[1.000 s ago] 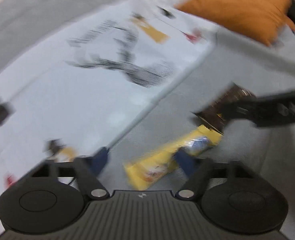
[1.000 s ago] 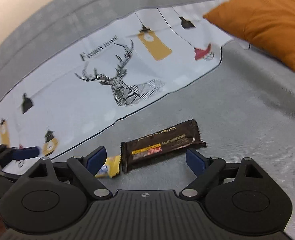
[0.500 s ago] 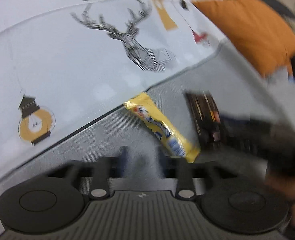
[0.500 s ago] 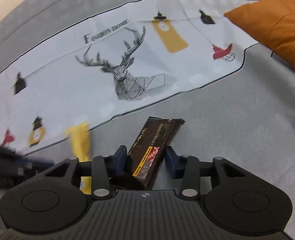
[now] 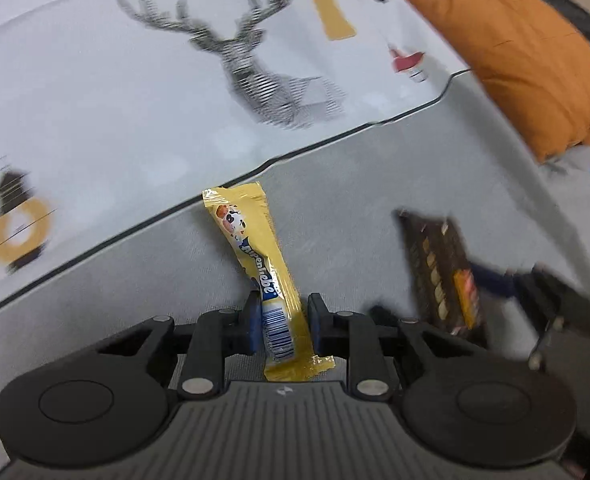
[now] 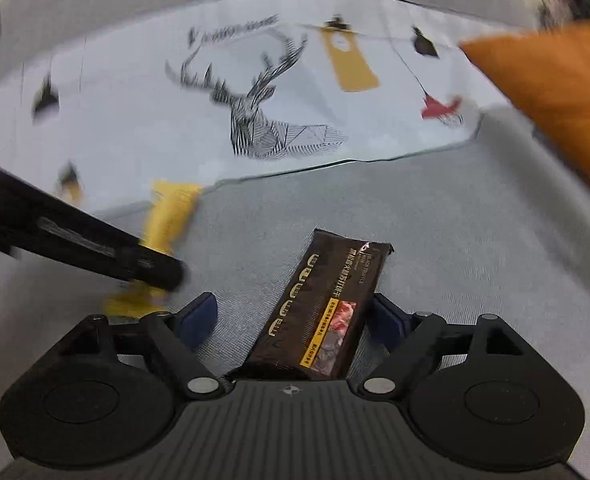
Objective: Organize snacks
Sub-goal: 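Grasp the yellow wafer bar with left tool while right tool grasps the dark chocolate bar, then carry both bars over the box and open both tools to drop them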
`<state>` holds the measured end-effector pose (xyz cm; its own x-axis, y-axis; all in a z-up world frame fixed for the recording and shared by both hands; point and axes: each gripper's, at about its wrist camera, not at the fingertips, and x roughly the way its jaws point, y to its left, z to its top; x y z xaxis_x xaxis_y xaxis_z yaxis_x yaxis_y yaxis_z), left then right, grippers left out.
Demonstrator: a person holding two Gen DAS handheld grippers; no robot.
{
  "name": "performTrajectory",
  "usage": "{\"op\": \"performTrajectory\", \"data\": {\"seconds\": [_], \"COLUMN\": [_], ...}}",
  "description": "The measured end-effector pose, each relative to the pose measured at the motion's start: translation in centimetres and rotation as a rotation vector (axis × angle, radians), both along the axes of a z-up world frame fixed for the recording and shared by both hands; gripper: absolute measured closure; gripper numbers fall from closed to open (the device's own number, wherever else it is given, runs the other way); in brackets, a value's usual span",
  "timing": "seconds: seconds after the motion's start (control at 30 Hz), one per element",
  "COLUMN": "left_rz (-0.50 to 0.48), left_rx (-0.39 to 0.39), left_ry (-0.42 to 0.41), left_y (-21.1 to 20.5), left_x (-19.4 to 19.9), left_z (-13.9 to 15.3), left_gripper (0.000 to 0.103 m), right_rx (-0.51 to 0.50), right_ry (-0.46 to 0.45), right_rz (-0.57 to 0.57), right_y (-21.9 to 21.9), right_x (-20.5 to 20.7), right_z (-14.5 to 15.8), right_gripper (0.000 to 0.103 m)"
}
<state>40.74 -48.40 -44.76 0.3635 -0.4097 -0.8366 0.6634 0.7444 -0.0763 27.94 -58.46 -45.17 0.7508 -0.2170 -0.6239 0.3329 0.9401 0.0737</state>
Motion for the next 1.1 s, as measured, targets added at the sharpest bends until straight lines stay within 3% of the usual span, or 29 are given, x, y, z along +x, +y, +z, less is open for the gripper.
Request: {"op": "performTrajectory", "data": {"seconds": [0.07, 0.1, 0.23, 0.33, 0.47, 0.67, 0.9, 1.1], "left_rz": [0.036, 0.034, 0.01, 0.021, 0.005, 0.072, 0.233, 0.323], "left_rx": [0.058, 0.092, 0.199, 0.196, 0.188, 0.073, -0.126, -0.272], "left_ry": [-0.012, -0.022, -0.055, -0.041, -0.099, -0.156, -0.218, -0.44], "left_y": [1.5, 2.0, 3.9, 6.9, 10.6, 18.3, 29.4, 37.9], "left_x": [-1.5, -2.4, -6.1, -8.8, -13.0, -17.1, -19.8, -25.0], "left_z": [0.4, 0.6, 1.4, 3.0, 6.0, 13.0, 24.5, 34.9], "left_gripper": [0.077, 0.077, 0.077, 0.077, 0.077, 0.077, 0.077, 0.077], "right_rx": [0.025, 0.053, 0.135, 0.217, 0.226, 0.204, 0.166, 0.134], "right_ry": [-0.014, -0.016, -0.011, -0.016, -0.059, -0.123, -0.244, -0.449], "right_rz": [-0.064, -0.071, -0.08, -0.081, -0.086, 0.0, 0.202, 0.387], "right_y": [-0.4, -0.7, -0.2, 1.0, 4.8, 14.1, 25.0, 32.7], "right_x": [-0.3, -0.6, -2.5, -5.0, -9.1, -12.6, -13.5, -14.9], "right_z": [0.5, 0.6, 1.3, 2.8, 6.1, 11.7, 20.8, 31.9], "right_gripper": [0.058, 0.062, 0.062, 0.062, 0.062, 0.062, 0.062, 0.062]}}
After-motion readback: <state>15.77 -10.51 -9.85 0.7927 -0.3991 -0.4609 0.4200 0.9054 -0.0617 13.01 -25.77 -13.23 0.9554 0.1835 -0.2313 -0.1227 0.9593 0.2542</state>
